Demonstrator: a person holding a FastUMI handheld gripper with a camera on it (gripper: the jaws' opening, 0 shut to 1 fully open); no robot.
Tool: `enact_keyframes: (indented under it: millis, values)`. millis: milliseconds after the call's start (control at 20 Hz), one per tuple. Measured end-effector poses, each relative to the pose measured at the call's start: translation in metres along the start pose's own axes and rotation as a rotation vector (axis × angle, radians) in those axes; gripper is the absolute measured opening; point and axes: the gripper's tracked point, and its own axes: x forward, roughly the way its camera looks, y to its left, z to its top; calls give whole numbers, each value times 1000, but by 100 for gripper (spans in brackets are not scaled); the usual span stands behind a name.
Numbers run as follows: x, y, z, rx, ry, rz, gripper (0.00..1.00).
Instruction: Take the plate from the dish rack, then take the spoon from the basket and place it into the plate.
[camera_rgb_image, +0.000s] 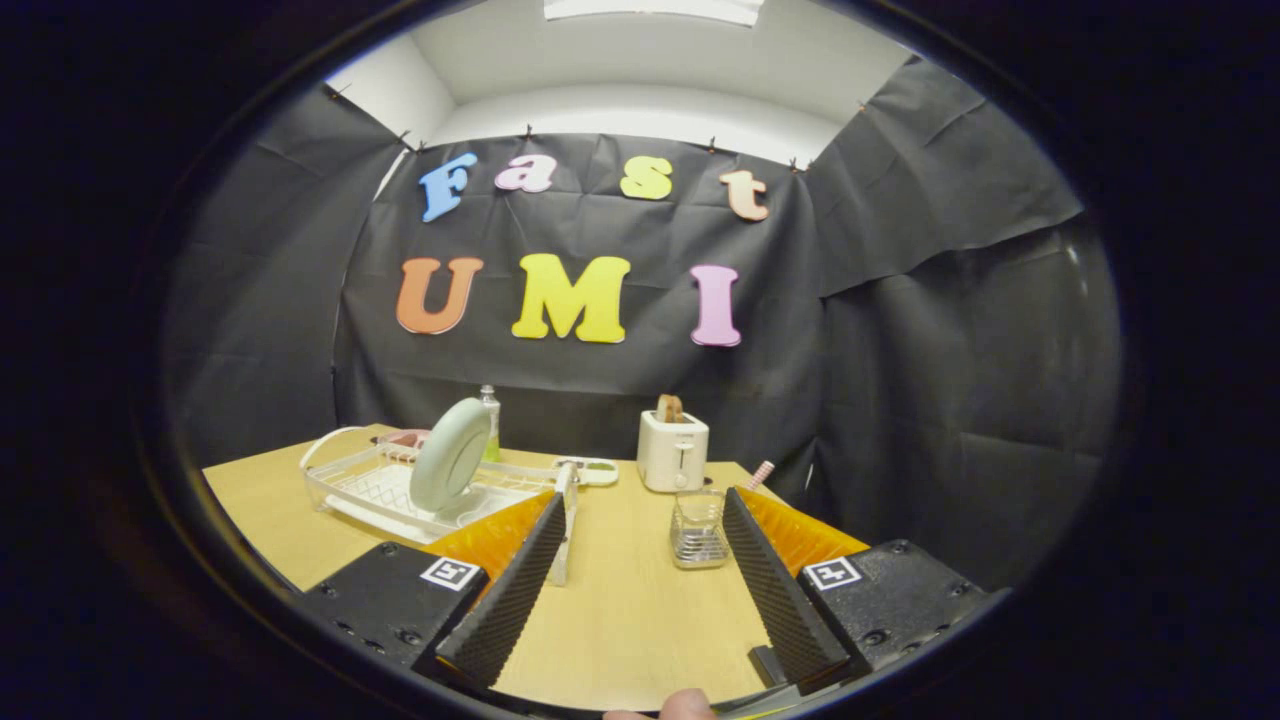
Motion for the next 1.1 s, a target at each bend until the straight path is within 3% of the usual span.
enact_keyframes:
  millis: [500,850,1100]
  values:
    - [52,78,68,-5,129,210,100]
    - [92,131,116,-135,249,296,100]
    - [129,164,125,-121,372,343,100]
